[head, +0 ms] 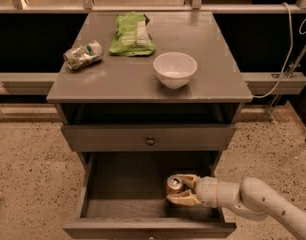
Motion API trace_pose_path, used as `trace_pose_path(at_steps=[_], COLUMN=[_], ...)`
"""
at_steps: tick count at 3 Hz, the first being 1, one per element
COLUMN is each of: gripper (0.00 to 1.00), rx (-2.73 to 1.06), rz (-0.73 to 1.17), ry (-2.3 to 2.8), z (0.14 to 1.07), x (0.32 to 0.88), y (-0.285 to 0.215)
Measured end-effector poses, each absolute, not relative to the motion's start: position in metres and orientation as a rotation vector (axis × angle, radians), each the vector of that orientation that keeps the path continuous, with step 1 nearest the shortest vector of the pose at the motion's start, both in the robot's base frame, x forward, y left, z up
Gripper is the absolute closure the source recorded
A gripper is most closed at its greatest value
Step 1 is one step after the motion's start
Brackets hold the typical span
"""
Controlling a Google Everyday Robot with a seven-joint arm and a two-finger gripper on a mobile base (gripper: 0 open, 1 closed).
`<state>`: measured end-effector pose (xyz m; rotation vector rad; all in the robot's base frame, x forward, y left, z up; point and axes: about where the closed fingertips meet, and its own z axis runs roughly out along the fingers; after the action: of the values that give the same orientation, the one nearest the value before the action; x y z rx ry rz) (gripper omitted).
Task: Place orange can into middle drawer
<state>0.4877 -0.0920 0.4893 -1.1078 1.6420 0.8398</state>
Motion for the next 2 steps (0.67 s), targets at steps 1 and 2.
trace_pose_path(at_steps=[1, 2], gripper=[1.0, 0.74], rx=[-1.113, -1.125], rz=[0.82, 0.771], ry=[1.659, 1.681], z=[0.476, 0.463], x=[0.492, 0.489], y=[-0.088, -0.089])
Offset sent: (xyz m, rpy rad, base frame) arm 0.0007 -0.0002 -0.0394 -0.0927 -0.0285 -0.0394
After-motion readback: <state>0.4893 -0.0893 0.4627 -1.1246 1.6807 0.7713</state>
